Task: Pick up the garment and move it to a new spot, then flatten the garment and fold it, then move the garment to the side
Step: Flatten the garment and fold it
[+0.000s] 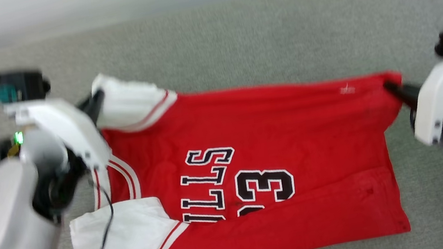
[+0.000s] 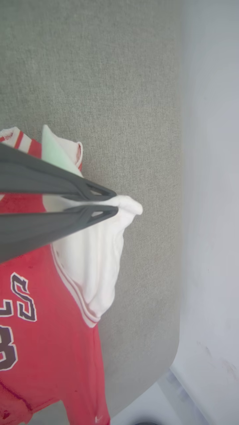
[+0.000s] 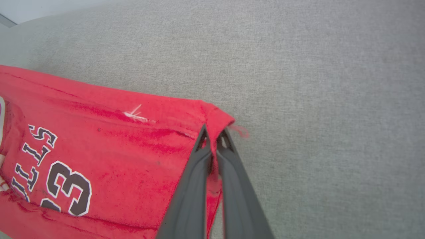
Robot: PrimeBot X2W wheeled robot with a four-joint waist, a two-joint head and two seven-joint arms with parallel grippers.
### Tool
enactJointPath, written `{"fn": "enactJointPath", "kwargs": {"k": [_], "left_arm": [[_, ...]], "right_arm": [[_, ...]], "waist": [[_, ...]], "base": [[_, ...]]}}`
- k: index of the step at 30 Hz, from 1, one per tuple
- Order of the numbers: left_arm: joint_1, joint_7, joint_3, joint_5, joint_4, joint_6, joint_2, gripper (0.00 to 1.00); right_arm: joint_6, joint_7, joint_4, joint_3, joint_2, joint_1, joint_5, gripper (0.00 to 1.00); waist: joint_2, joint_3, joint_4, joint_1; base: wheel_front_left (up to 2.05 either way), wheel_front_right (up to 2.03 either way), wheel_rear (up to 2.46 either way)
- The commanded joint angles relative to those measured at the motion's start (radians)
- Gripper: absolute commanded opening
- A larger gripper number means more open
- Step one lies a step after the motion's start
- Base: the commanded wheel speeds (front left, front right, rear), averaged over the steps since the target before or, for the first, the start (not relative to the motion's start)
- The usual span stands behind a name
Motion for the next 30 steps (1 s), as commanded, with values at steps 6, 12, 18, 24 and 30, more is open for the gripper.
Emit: {"fn": "enactJointPath", "kwargs": {"k": [6, 12, 18, 24, 30], "left_arm": [[0.252, -0.08, 0.052, -0.064, -0.106, 0.059, 0.019, 0.0], [0.466, -0.122, 0.058, -0.106, -0.173, 0.108, 0.012, 0.0], [0.586, -0.108, 0.023, -0.136, -0.158, 0.123, -0.023, 0.22], [0.611, -0.146, -0.009, -0.121, -0.109, 0.102, -0.063, 1.0], [0.604, -0.307, 0.015, -0.047, -0.147, 0.108, -0.078, 1.0]], "right_arm": [[0.0, -0.042, -0.076, -0.01, 0.013, 0.191, 0.007, 0.0], [-0.001, -0.087, -0.11, -0.035, 0.031, 0.354, 0.011, 0.0], [-0.001, -0.163, -0.093, -0.046, 0.059, 0.454, 0.009, 1.0], [0.0, -0.229, -0.065, -0.036, 0.076, 0.516, 0.001, 1.0], [0.0, -0.242, -0.138, -0.07, 0.052, 0.573, -0.004, 1.0]], "waist": [[0.0, -0.092, 0.021, 0.0], [0.0, -0.127, 0.031, 0.0], [0.0, -0.137, 0.032, 0.0], [0.0, -0.156, 0.029, 0.0], [0.0, -0.2, 0.024, 0.0]], "base": [[0.0, 0.0, 0.0], [0.0, 0.0, 0.0], [0.0, 0.0, 0.0], [0.0, 0.0, 0.0], [0.0, 0.0, 0.0]]}}
